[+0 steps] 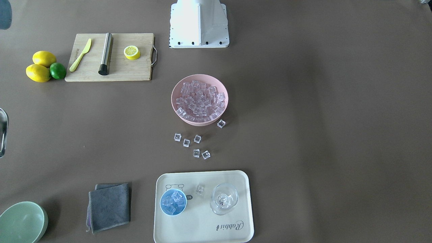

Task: Put ice in cup with scoop
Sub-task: 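Carry the empty scoop back toward the table edge with the right gripper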

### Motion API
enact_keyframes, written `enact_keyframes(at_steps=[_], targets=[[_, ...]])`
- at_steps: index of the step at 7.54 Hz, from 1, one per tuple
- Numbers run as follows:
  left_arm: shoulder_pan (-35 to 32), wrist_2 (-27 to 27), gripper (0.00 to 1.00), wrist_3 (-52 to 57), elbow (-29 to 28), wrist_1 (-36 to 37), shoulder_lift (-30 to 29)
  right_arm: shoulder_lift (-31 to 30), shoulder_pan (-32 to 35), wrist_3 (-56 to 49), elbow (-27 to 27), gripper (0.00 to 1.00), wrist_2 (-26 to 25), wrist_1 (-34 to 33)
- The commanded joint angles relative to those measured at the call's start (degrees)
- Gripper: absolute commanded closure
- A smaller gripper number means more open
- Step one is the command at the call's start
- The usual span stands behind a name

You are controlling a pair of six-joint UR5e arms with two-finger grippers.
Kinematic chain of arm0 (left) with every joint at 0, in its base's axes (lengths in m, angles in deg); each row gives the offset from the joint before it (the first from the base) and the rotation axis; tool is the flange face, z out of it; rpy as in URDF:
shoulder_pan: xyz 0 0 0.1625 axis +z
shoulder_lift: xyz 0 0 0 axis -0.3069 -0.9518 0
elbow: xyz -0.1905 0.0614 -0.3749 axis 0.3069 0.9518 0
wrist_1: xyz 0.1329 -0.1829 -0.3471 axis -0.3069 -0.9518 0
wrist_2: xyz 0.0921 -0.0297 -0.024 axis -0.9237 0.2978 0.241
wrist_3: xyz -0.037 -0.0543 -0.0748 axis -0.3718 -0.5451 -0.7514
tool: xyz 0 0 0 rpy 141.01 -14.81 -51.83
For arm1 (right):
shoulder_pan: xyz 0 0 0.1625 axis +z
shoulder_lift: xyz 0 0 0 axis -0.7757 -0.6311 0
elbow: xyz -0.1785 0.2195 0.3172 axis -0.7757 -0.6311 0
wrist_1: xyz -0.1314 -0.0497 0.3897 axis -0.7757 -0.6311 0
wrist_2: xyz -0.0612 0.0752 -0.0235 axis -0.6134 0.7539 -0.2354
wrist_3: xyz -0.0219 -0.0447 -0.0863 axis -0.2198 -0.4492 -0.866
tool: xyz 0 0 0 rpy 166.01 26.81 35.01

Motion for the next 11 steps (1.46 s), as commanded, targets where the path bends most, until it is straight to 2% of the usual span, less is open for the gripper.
enact_keyframes(at_steps=[1,3,7,11], targets=[[0.26,0.0,0.01,0.0,-0.25,-0.01,-0.11,-16.54,2.82,10.15,-9.5,1.0,4.69,31.0],[0.35,0.0,0.01,0.0,-0.43,-0.09,-0.2,-16.48,2.83,10.85,-13.41,1.0,7.78,32.03],[2.02,0.09,0.01,0.0,0.01,-0.09,-0.81,-11.49,2.74,11.03,-19.55,1.0,7.88,32.12],[2.81,0.0,0.01,-0.09,-0.34,-0.09,-0.82,-10.77,2.3,10.95,-20.27,1.0,8.31,32.21]])
